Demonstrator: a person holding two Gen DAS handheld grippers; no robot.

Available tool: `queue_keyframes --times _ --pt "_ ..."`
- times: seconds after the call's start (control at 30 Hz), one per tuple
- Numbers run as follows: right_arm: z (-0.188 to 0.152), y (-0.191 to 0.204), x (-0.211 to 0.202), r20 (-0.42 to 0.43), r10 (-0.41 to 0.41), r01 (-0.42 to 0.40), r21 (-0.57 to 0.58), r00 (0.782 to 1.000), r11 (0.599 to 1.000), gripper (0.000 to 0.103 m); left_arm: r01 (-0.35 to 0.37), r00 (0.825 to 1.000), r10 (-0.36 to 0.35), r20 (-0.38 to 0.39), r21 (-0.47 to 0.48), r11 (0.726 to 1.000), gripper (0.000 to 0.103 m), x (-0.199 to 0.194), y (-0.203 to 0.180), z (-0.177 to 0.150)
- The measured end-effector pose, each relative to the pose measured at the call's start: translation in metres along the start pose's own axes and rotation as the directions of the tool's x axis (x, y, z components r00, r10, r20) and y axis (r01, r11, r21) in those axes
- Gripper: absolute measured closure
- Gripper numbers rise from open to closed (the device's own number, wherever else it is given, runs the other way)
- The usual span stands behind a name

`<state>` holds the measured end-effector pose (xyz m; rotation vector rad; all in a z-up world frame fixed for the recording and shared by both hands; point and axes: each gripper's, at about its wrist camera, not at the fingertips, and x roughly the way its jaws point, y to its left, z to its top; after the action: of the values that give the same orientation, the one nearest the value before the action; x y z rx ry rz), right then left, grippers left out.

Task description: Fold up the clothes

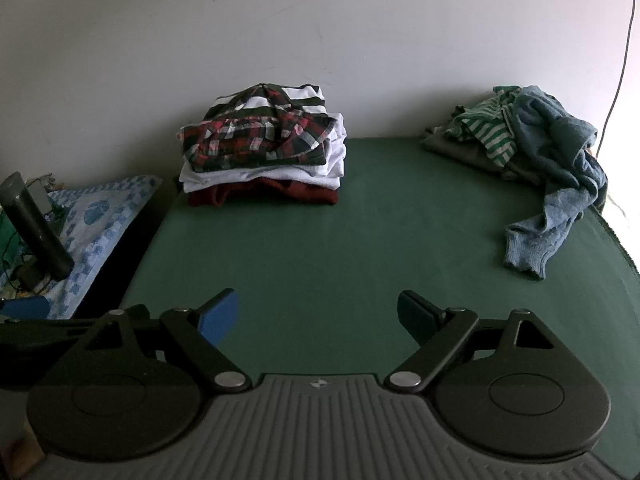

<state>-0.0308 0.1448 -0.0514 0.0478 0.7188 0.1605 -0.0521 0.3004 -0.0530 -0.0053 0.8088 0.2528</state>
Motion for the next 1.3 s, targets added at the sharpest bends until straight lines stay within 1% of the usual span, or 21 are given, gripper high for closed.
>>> queue_keyframes --times 0.53,0.7,1.3 --pt "-0.0009 0.0006 0.0015 -0.003 0.002 -0.002 0.004 1.000 1.000 0.014 0.001 1.000 -0.001 0.012 -0.013 1.000 0.001 0.0007 0.0010 -0.0008" --pt "-0.0006 0.0009 0.0013 0.000 0.001 -0.001 0.002 1.000 1.000 0.014 0.028 1.000 -0.028 0.000 -0.038 0.999 0.001 0.0027 0.0053 -0.0007" --pt "-0.0023 0.0036 0.0005 0.008 -0.010 0.010 -0.012 1.000 1.000 0.014 0.027 1.000 -0.027 -0.014 -0.039 0.999 0.001 0.0054 0.0056 -0.0015"
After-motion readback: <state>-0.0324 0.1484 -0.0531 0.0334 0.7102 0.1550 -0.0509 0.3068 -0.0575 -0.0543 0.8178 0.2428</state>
